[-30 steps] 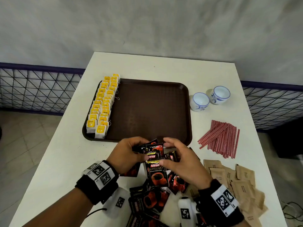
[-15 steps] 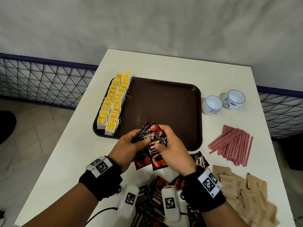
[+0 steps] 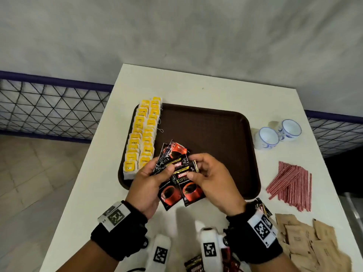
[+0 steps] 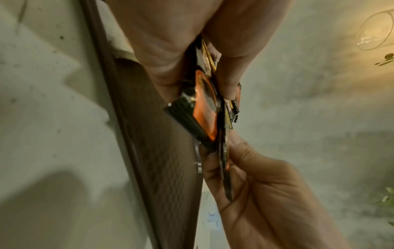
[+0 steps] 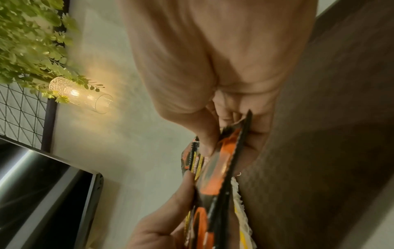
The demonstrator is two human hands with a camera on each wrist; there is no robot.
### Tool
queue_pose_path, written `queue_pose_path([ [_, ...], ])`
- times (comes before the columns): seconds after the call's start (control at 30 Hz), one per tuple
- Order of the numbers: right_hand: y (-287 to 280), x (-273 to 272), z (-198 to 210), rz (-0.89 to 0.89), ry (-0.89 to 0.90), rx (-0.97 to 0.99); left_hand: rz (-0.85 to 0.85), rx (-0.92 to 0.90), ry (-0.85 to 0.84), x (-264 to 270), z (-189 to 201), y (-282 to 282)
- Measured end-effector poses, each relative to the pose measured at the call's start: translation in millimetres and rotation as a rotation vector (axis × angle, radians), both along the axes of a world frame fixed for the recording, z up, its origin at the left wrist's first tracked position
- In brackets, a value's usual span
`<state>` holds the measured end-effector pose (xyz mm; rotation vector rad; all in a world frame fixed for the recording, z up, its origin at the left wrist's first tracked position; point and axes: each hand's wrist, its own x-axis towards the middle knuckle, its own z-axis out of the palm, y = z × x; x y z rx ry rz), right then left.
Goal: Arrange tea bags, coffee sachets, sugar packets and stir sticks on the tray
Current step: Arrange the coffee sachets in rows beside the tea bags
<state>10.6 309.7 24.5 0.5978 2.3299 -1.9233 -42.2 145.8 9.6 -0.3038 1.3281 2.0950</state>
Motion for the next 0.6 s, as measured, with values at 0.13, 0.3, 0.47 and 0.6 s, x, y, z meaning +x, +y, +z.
queue_pose_path([
  [0.13,-17,-22,3,0.03,0.056,-0.026,0.038,0.034,-0.073,-26,0,-19],
  [0.3,-41,-49,2,0.043,0.091,-0.048,0.021,0.072,-0.17,-54,2,-44],
  [0.47,-56,-73,7,0.073,0.009,-0.006,0.003,0.041,-0.138,-76,2,-61],
  [0.6,-60,-88,10,0.053,0.083,0.205,0.029,0.023,-0.091,-87,4,-65],
])
